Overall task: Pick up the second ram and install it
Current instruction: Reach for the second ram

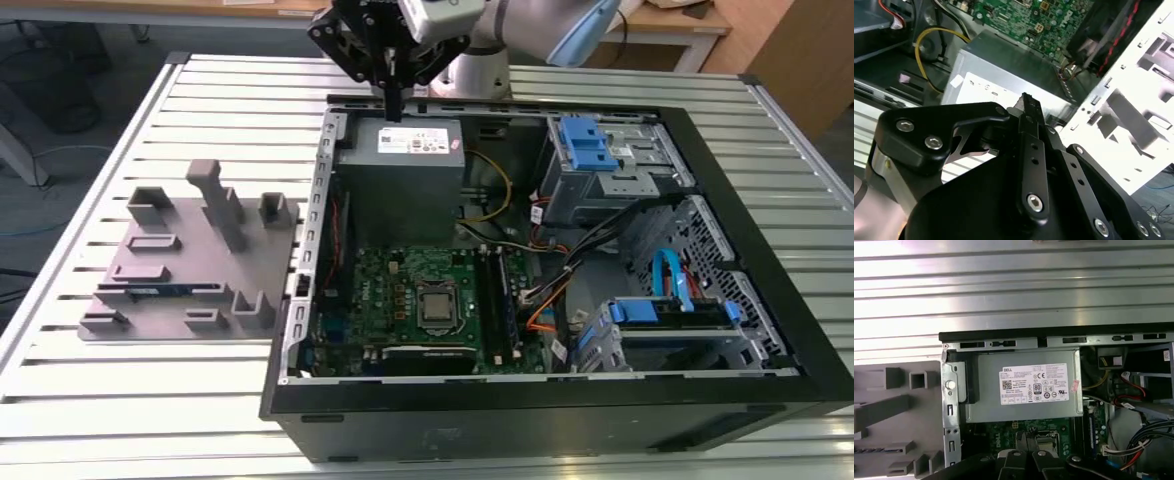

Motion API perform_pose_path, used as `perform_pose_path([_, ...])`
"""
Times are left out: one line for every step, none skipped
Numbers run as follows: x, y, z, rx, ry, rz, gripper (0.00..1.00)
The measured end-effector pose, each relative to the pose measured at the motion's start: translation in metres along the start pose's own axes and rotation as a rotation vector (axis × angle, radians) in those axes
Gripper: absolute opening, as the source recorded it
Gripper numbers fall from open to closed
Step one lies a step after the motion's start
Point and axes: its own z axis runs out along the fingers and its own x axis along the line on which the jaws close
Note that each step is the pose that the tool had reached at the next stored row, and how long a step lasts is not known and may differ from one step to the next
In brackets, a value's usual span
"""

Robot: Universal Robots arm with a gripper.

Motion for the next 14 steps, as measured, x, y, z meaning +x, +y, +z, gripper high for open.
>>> perform_pose_path([0.0032,-0.0002,-0.0001,0.0000,-0.0004,0.000,0.11])
perform_pose_path([0.0063,-0.0005,-0.0002,0.0000,-0.0005,0.000,0.11])
perform_pose_path([0.0096,-0.0007,-0.0003,-0.0001,-0.0008,0.000,0.11])
perform_pose_path([0.0129,-0.0010,-0.0004,-0.0001,-0.0010,0.000,0.11])
perform_pose_path([0.0157,-0.0012,-0.0004,-0.0002,-0.0010,0.000,0.11])
perform_pose_path([0.0182,-0.0014,-0.0005,-0.0001,-0.0010,0.000,0.11])
perform_pose_path([0.0203,-0.0015,-0.0006,-0.0002,-0.0010,0.000,0.11])
perform_pose_path([0.0222,-0.0017,-0.0006,-0.0002,-0.0010,0.000,0.11])
perform_pose_path([0.0242,-0.0018,-0.0006,-0.0001,-0.0010,0.000,0.11])
perform_pose_path([0.0267,-0.0020,-0.0007,-0.0001,-0.0009,0.000,0.11])
perform_pose_path([0.0289,-0.0022,-0.0007,-0.0002,-0.0010,0.000,0.11])
perform_pose_path([0.0310,-0.0024,-0.0007,-0.0001,-0.0010,0.000,0.11])
perform_pose_path([0.0334,-0.0026,-0.0008,-0.0001,-0.0009,0.000,0.11])
perform_pose_path([0.0355,-0.0027,-0.0007,-0.0002,-0.0011,0.000,0.11])
